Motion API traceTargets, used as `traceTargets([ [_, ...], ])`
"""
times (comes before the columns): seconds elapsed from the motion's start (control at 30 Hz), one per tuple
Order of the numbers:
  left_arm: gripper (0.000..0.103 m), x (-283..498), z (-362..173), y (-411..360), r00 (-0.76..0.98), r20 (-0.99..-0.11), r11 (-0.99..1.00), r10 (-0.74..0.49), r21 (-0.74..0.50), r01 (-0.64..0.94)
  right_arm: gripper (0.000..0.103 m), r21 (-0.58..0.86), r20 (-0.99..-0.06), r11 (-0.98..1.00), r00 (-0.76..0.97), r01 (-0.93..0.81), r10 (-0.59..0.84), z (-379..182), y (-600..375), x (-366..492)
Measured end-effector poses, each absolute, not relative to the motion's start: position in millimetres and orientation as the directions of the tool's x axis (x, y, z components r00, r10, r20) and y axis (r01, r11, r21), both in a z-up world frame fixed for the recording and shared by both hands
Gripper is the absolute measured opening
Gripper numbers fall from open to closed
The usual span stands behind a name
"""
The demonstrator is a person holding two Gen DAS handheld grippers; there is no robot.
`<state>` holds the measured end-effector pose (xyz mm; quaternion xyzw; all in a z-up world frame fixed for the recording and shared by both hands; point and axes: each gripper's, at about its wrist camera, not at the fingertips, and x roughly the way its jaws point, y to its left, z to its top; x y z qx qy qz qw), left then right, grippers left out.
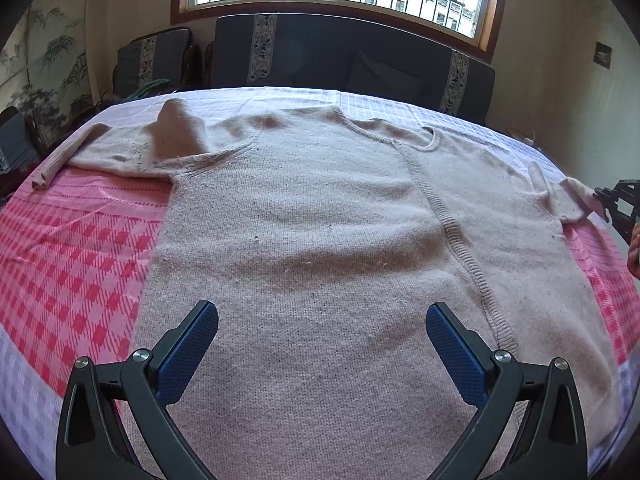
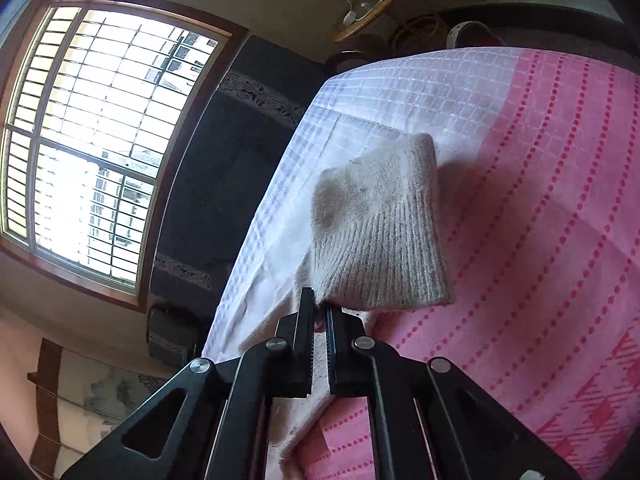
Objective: Fold small clothes
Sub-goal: 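Move the right gripper to a sleeve cuff and close on it, then carry the held sleeve across the cardigan body and open the right gripper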
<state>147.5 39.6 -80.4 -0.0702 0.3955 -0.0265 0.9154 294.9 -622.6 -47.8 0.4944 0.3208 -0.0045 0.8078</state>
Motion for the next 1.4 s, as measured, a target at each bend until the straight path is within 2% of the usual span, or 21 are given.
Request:
traceTargets([
  [0.17, 0.103, 142, -76, 59, 0.692, -0.708, 0.973, -0.143, -0.23, -0.034, 0.005, 0.831, -0.43, 0.536, 0.783, 0.149, 0.449, 13, -520, 304],
  [0.27, 0.103, 132, -64, 69, 0.724, -0.683, 0.981, -0.094, -0.186, -0.047, 0.004, 0.849, -0.385, 0.526, 0.734, 0.045, 0.559, 29, -436, 317],
  [0.47, 0.103, 112, -45, 95, 0.772, -0.634, 0.989, -0.051, -0.14, -0.049, 0.004, 0.896, -0.332, 0.442, 0.581, -0.053, 0.743, 9, -253, 337],
  [0.57, 0.103, 106, -45, 113, 0.768, -0.64, 0.987, -0.034, -0.14, -0.073, 0.004, 0.904, -0.331, 0.419, 0.482, -0.084, 0.811, -12, -178, 342],
  [0.63, 0.103, 103, -45, 124, 0.77, -0.637, 0.985, -0.034, -0.152, -0.083, 0.009, 0.869, -0.366, 0.475, 0.463, -0.141, 0.807, -14, -153, 329],
  [0.73, 0.103, 105, -49, 132, 0.768, -0.638, 0.983, -0.051, -0.166, -0.072, 0.009, 0.848, -0.387, 0.509, 0.485, -0.148, 0.784, -24, -172, 310],
  [0.87, 0.103, 114, -59, 130, 0.758, -0.645, 0.975, -0.098, -0.214, -0.056, 0.011, 0.74, -0.513, 0.671, 0.616, -0.034, 0.597, -43, -274, 289],
  [1.03, 0.103, 130, -78, 123, 0.703, -0.7, 0.973, -0.131, -0.227, -0.045, 0.013, 0.749, -0.582, 0.626, 0.666, 0.216, 0.467, -78, -405, 280],
  [1.1, 0.103, 134, -81, 124, 0.689, -0.71, 0.967, -0.147, -0.249, -0.049, 0.014, 0.785, -0.552, 0.578, 0.677, 0.224, 0.486, -83, -426, 284],
  [1.17, 0.103, 136, -83, 126, 0.687, -0.712, 0.963, -0.144, -0.262, -0.07, 0.021, 0.795, -0.545, 0.564, 0.672, 0.223, 0.502, -82, -429, 295],
  [1.23, 0.103, 136, -85, 128, 0.682, -0.717, 0.959, -0.149, -0.272, -0.077, 0.04, 0.789, -0.556, 0.572, 0.655, 0.223, 0.512, -82, -423, 306],
  [1.3, 0.103, 135, -86, 130, 0.684, -0.715, 0.957, -0.144, -0.276, -0.087, 0.049, 0.761, -0.603, 0.588, 0.632, 0.273, 0.487, -86, -416, 313],
  [1.4, 0.103, 133, -87, 131, 0.686, -0.712, 0.956, -0.148, -0.282, -0.086, 0.049, 0.783, -0.586, 0.556, 0.629, 0.278, 0.511, -93, -404, 317],
])
